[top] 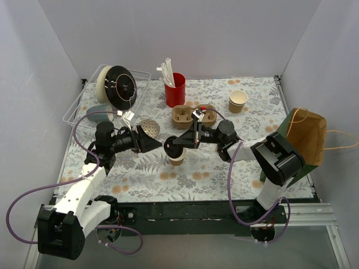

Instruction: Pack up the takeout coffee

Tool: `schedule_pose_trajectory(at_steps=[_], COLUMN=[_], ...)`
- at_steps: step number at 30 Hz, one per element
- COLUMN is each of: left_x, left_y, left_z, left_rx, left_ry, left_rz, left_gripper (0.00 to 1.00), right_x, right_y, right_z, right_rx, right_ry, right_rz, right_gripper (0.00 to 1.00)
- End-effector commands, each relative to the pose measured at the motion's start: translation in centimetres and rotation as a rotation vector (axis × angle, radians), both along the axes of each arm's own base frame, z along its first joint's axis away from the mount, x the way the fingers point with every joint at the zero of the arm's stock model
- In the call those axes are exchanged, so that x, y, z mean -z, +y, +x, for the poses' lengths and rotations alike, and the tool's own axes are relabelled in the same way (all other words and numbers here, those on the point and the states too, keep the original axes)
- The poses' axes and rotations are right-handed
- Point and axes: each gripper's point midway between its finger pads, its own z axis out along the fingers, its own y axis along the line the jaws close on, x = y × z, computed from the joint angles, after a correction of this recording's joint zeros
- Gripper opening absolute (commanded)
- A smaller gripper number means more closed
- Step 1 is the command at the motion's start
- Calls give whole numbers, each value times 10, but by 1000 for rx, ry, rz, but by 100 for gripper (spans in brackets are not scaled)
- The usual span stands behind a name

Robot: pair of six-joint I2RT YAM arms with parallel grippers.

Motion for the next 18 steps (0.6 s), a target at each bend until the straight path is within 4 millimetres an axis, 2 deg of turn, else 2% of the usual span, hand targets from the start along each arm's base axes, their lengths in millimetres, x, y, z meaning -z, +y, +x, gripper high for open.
schedule_pose_trajectory(at_steps=[1, 18], left_x=[13, 48], left_y=[4, -4], left_z=[-1, -3], left_rx=[-72, -124], left_ry=[71, 206], left_rz=[10, 28], left_gripper=[73, 68], right_x=[-83, -54], right_y=[-19, -7], right_z=[-21, -7], right_rx=[-12, -33], right_ry=[-491, -391], right_rz=[355, 306], right_gripper=[2, 6])
